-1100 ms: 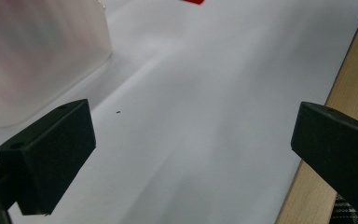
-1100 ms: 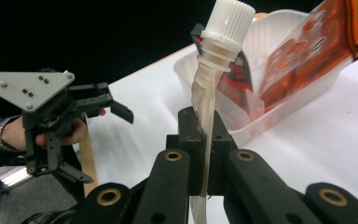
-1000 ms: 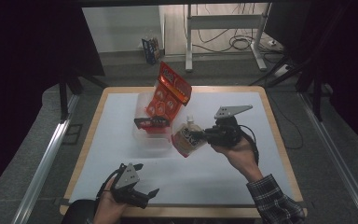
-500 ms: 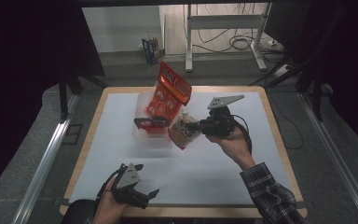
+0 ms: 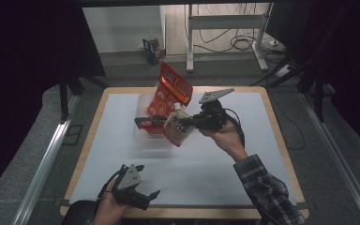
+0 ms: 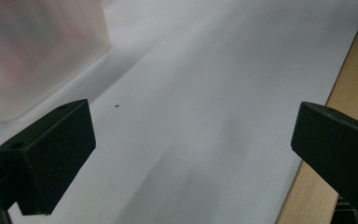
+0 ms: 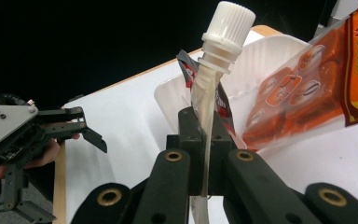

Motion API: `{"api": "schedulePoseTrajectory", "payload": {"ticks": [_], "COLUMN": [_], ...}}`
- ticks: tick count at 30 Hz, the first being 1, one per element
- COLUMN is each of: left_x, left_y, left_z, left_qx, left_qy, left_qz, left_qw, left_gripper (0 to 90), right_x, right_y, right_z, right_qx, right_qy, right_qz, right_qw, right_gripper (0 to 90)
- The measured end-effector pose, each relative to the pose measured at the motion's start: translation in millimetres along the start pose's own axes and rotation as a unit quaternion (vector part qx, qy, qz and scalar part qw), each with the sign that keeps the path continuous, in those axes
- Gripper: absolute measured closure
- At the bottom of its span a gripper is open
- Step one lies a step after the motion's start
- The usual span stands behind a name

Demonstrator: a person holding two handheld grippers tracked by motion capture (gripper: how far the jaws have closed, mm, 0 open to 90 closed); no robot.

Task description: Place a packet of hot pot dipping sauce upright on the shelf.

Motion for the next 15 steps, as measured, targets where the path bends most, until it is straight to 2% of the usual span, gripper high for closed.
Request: {"api": "schedulePoseTrajectory", "payload": {"ticks": [15], "left_x": [-0.8], "left_y": [0.4], "left_z": [1.0], "left_qx": [0.006], "left_qy": [0.007], "left_qz": [0.000], "left_qw": [1.0000], "left_gripper": [0.0], "right_x": [-2.5], "right_y": [25.5], "right_z": [-17.0], "right_qx": [0.008], "right_qy": [-0.019], "right_qz": [-0.007], "right_qw": [0.9998], "right_gripper": [87.8]}}
Point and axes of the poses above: each handheld gripper's, and its own axes: y roughly forward along the jaws, z roughly out of its underside, x roughly to its left, the point moved 6 cm from there along y, roughly forward along the jaws, and after that the axes turned 11 degrees about -z, right-handed, at the moved point
